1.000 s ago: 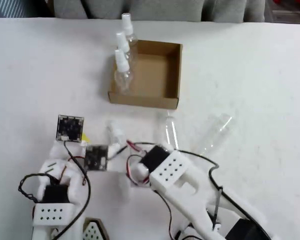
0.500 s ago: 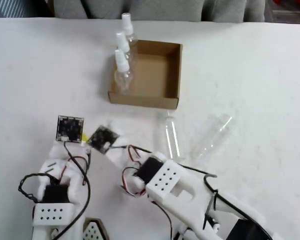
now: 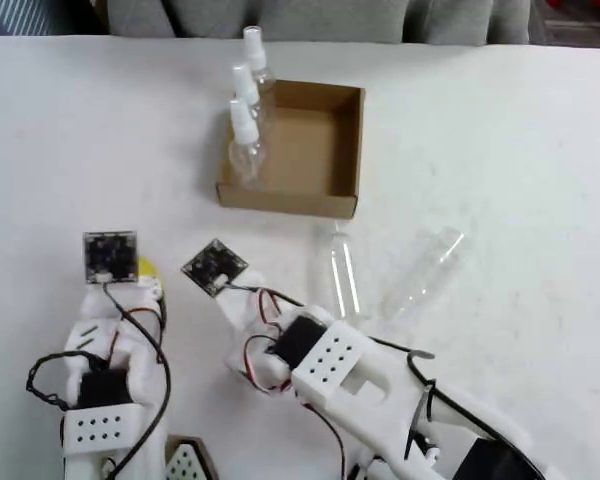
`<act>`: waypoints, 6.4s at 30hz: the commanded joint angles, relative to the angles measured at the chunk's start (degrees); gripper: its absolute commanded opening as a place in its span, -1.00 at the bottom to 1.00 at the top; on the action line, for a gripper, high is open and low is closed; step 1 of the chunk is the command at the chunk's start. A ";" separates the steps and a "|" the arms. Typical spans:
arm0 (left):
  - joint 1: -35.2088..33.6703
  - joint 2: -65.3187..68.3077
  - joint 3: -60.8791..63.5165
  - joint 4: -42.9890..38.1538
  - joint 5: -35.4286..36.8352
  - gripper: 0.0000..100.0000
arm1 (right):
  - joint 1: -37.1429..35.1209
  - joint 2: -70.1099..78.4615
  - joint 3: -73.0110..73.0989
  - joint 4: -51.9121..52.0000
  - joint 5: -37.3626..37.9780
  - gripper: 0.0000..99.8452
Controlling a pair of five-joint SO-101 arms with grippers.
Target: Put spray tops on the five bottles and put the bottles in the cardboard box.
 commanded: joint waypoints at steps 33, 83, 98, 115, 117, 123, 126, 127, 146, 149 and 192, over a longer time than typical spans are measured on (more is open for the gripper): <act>-2.77 -1.10 0.00 -2.73 2.81 -0.88 | -5.58 14.02 -2.20 -5.49 0.09 -0.82; -2.77 -1.10 0.00 -2.64 2.81 -0.88 | -8.13 8.40 3.43 0.22 13.71 -0.61; -2.77 -1.10 0.00 -2.64 2.81 -0.88 | -5.85 -6.64 2.11 12.79 22.15 -0.95; -2.68 -1.10 0.00 -2.55 0.44 -0.88 | 6.55 -3.21 -6.07 20.97 51.60 -0.93; -2.68 -1.10 0.00 -2.11 0.00 -0.88 | 6.73 1.80 -6.42 18.07 51.08 -0.84; -2.51 -1.10 0.00 -1.67 -1.32 -0.88 | 8.40 11.30 -11.34 14.37 46.86 -0.44; -2.42 -1.10 0.00 -1.76 -1.14 -0.88 | 10.33 11.82 -13.98 15.25 44.48 -0.38; -2.42 -1.19 0.00 -1.85 -1.14 -0.88 | 11.12 11.74 -14.68 15.69 43.78 -0.39; 0.48 -1.45 -0.18 0.70 -29.01 -0.88 | 55.87 -8.22 -4.66 12.88 14.51 -0.97; 2.86 -1.45 -0.18 2.37 -32.79 -0.88 | 61.67 -12.79 1.67 9.63 13.98 -0.97; 49.01 -1.10 -12.48 36.40 -56.79 -0.59 | 77.85 -17.27 17.32 1.27 26.90 -0.96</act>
